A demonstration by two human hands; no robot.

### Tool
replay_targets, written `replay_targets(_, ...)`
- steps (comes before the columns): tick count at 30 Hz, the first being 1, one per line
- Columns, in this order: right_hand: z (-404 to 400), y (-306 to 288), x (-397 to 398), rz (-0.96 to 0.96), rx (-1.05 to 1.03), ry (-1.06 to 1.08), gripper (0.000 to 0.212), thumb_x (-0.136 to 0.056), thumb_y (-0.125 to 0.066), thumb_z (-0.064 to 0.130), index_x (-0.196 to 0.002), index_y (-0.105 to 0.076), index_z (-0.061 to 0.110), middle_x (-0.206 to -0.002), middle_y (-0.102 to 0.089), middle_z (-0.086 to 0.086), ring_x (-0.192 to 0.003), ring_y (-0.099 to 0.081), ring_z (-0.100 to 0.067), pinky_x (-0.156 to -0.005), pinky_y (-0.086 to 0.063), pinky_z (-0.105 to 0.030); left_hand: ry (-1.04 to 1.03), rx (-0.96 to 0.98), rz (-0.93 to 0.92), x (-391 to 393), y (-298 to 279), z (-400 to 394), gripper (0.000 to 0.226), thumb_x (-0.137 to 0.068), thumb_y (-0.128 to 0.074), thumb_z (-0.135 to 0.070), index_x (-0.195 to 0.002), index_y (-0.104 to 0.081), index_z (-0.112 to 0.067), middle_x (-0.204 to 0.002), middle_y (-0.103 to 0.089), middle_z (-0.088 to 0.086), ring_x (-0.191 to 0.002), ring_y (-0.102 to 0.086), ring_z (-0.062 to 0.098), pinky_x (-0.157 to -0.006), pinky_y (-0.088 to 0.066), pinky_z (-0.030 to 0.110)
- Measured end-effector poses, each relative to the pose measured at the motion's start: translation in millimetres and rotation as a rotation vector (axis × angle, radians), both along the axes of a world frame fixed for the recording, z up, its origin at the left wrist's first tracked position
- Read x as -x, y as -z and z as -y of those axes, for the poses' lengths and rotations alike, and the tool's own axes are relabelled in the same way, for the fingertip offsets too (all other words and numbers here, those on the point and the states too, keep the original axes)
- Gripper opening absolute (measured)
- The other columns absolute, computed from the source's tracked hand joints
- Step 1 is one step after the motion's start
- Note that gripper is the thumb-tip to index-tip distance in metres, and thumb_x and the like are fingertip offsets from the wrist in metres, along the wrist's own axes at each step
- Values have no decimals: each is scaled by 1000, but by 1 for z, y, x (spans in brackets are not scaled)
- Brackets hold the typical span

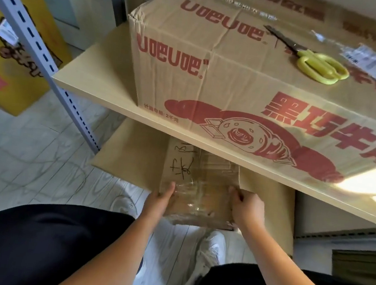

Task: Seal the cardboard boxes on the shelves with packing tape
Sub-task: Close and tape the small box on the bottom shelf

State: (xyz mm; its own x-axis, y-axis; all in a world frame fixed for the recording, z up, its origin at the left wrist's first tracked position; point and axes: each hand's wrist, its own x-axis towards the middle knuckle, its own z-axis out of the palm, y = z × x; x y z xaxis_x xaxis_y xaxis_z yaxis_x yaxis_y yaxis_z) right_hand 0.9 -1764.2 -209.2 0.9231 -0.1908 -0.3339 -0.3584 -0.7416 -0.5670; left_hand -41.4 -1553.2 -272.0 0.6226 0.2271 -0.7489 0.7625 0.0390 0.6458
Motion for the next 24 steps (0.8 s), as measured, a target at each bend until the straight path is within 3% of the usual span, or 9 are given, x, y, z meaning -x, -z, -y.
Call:
replay_targets(2,11,28,9,-137,-88,96,33,-100,-52,37,-86,-63,10,-84,-67,-12,-79,-61,-30,-67,-47,-35,34,-71,46,-3,2,1,80,-80,-61,-71,-137,-50,-15,-144,-52,6,-129,-51,26,-106,-42,40)
replay_targets(4,12,51,15,-196,-186,167,33,-97,-58,40,-105,-61,8,-98,-66,-11,-88,-63,-28,-73,-52,-36,114,-104,37,-5,0,6,103,-72,-65,-74,-151,-35,-16,-151,-44,7,-136,-44,28,-113,-38,44)
replay_targets(7,10,64,14,-173,-245,199,36,-96,-58,40,-112,-55,8,-102,-62,-8,-90,-60,-25,-70,-48,-32,127,-166,62,-9,7,13,100,-77,-67,-66,-153,-30,-13,-152,-43,8,-138,-43,29,-114,-37,43)
replay_targets(11,19,70,9,-153,-288,210,38,-95,-61,38,-118,-60,7,-109,-67,-10,-95,-64,-27,-76,-55,-36,38,-206,65,-11,8,19,86,-89,-68,-48,-153,-28,-7,-153,-41,11,-140,-40,31,-110,-37,40)
replay_targets(13,22,69,9,-167,-419,254,36,-93,-65,35,-117,-60,9,-111,-67,-7,-96,-65,-23,-70,-53,-29,26,-171,56,-9,13,19,86,-84,-70,-54,-150,-37,-11,-148,-49,10,-136,-47,31,-111,-41,43)
replay_targets(15,22,68,8,-176,-475,246,41,-87,-73,36,-117,-57,14,-110,-66,-3,-97,-65,-21,-70,-55,-28,52,-188,91,-3,17,20,75,-77,-73,-61,-133,-56,-13,-128,-65,5,-120,-60,28,-103,-49,45)
replay_targets(20,22,76,4,-179,-370,223,54,-80,-80,37,-121,-58,11,-112,-66,-5,-99,-65,-23,-82,-58,-35,119,-330,90,-3,13,18,60,-78,-75,-55,-117,-64,-11,-113,-71,4,-108,-66,28,-93,-53,37)
replay_targets(22,35,68,-6,-238,-378,115,60,-80,-80,39,-127,-56,10,-118,-65,-6,-99,-65,-22,-79,-58,-31,275,-255,-17,-2,1,13,58,-78,-75,-57,-114,-65,-13,-109,-71,4,-102,-68,27,-90,-56,38)
replay_targets(24,54,54,-21,-296,-334,21,66,-79,-80,39,-134,-53,12,-119,-63,-5,-92,-63,-18,-67,-54,-21,474,26,-265,3,-23,10,59,-79,-71,-63,-110,-63,-13,-109,-71,11,-97,-71,30,-89,-58,41)
